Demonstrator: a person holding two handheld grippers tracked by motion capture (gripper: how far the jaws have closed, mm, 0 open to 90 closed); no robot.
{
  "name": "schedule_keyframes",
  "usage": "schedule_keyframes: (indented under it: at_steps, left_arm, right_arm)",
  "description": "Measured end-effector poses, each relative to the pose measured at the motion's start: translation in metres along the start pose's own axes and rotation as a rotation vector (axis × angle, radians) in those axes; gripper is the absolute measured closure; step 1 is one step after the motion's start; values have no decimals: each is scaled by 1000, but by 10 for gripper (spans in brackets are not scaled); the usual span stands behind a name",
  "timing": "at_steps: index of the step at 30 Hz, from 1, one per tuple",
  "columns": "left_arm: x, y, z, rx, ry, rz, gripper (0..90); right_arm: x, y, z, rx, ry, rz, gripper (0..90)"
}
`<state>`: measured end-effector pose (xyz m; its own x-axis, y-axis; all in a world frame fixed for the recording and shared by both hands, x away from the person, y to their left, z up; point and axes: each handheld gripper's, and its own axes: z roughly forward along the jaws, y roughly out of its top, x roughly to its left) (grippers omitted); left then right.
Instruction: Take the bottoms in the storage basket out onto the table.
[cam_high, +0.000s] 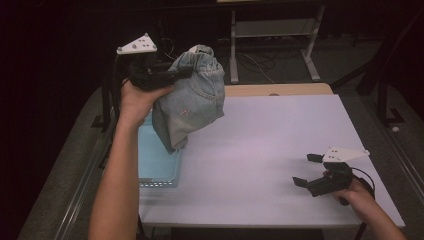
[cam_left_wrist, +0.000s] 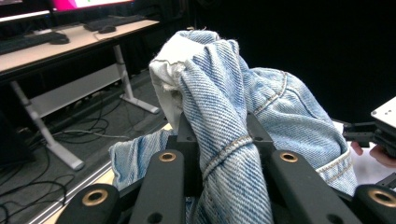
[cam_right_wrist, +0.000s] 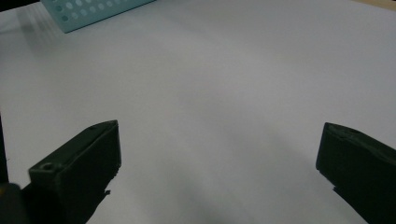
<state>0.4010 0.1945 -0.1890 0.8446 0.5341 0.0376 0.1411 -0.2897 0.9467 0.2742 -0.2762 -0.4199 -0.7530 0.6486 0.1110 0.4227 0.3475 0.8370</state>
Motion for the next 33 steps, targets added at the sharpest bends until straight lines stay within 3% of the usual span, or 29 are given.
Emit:
schedule_keyframes:
  at_steps: [15, 33]
  left_arm:
    - [-16, -7, 47, -13, -110, -8, 741]
    - [-40, -31, 106, 13, -277, -6, 739]
  right_arm:
    - [0, -1, -1, 0, -3, -5, 1]
    - [0, -1, -1, 1, -1, -7, 1]
